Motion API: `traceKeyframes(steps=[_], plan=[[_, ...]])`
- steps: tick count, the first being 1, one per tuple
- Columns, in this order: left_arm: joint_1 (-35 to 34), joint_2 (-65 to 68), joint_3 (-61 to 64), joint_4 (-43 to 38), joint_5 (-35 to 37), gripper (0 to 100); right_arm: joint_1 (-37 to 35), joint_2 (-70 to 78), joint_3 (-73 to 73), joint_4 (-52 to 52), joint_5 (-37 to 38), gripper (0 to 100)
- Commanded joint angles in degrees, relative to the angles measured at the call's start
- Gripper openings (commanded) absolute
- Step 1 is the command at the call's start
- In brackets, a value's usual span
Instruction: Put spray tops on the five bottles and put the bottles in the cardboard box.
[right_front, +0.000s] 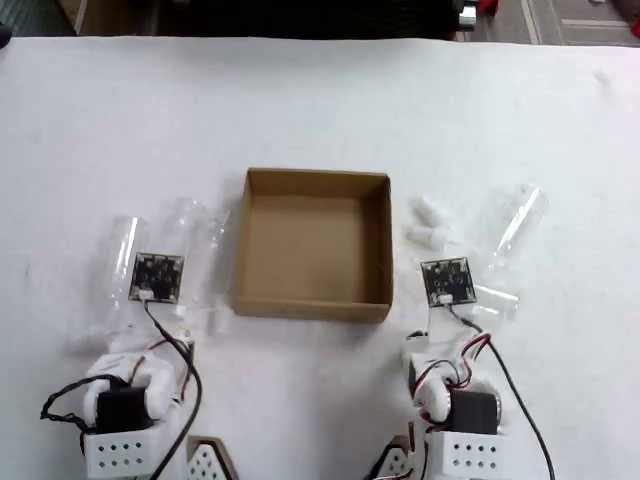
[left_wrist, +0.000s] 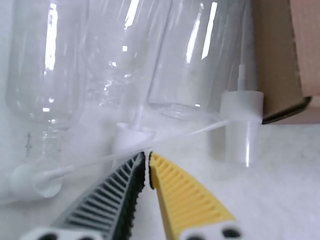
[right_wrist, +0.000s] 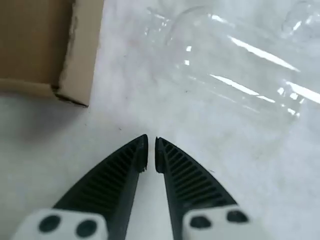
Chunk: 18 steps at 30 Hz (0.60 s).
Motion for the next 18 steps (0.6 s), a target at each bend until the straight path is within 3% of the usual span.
traceKeyframes(steps=[1, 18], plan=[[0.3, -0.7, -0.2, 0.4, 0.5, 2, -1.2, -0.5, 0.5, 0.3, 0.4, 1.6], [0.3, -0.7, -0.2, 0.4, 0.5, 2, -1.3, -0.6, 0.5, 0.2, 0.2, 1.6]])
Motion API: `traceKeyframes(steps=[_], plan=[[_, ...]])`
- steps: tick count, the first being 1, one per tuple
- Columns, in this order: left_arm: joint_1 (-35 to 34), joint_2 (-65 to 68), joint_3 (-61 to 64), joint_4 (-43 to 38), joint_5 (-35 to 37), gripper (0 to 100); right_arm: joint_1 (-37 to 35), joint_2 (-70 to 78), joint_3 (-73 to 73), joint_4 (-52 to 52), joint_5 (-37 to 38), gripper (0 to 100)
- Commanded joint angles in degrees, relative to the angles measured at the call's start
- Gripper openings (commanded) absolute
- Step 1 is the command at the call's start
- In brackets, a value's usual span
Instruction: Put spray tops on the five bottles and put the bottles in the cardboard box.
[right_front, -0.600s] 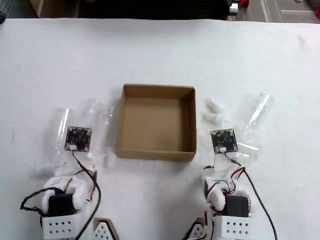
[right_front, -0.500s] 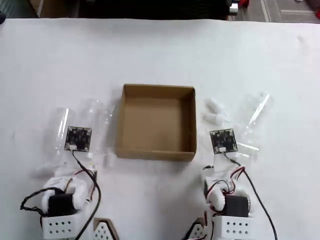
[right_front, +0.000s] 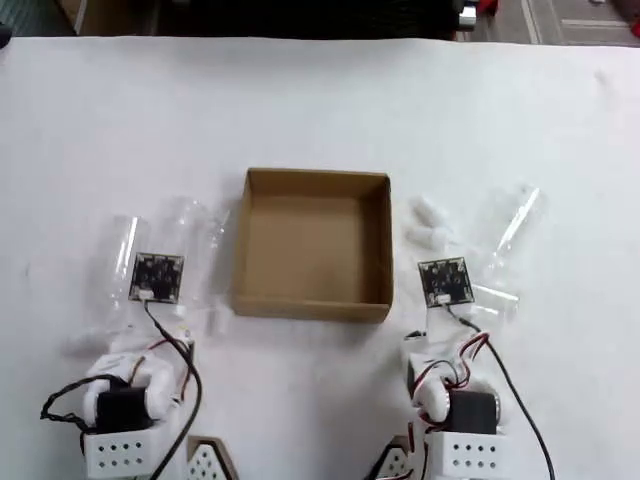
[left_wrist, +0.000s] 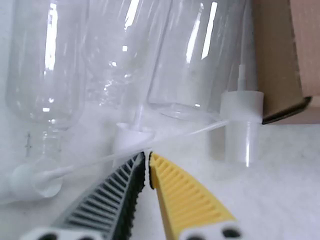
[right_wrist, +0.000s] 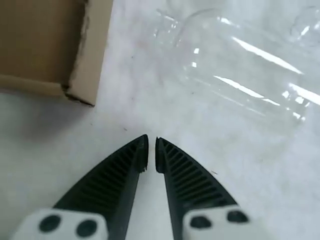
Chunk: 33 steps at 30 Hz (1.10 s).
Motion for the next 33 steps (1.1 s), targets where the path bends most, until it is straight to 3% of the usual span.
traceKeyframes(steps=[1, 9, 33], plan=[[0.3, -0.7, -0.2, 0.4, 0.5, 2, -0.4, -0.6, 0.5, 0.1, 0.1, 1.6], [0.3, -0.7, -0.2, 0.4, 0.5, 2, -0.5, -0.6, 0.5, -7.9, 0.1, 1.6], [0.3, -0.7, -0.2, 0.4, 0.5, 2, -0.1, -0.5, 0.5, -7.8, 0.4, 1.7]])
